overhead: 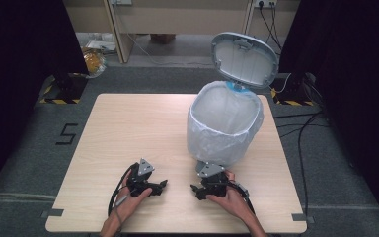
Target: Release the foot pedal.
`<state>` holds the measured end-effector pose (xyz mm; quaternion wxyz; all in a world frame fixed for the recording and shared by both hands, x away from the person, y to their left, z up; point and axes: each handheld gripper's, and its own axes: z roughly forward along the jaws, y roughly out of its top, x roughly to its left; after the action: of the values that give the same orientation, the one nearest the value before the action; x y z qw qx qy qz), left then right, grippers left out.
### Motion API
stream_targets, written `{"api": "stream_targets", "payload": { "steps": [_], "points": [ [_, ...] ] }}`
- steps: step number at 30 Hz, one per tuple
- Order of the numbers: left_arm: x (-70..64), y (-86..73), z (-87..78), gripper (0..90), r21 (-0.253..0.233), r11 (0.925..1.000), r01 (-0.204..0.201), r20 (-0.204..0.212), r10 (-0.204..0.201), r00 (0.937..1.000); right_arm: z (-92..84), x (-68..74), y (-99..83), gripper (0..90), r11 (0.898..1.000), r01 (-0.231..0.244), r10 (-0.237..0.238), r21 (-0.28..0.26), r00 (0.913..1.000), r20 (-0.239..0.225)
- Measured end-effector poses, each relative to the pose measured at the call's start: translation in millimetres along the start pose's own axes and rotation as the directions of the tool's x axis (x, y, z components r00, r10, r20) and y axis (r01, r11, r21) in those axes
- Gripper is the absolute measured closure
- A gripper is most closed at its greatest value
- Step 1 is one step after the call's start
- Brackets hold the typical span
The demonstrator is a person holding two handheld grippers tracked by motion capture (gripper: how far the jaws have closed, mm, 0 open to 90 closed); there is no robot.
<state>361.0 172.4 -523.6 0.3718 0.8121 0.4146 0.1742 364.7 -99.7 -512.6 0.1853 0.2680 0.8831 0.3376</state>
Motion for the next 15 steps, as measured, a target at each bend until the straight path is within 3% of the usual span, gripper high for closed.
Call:
{"api": "stream_targets", "payload": {
  "steps": [15],
  "points": [
    [-0.1,0.0,-0.2,13.3,-0.001,1.0000,-0.002,-0.002,0.002,1.0000,0.1,0.0,1.1,17.4,1.000,0.005,-0.005,0.007,1.0000,0.001]
  ]
}}
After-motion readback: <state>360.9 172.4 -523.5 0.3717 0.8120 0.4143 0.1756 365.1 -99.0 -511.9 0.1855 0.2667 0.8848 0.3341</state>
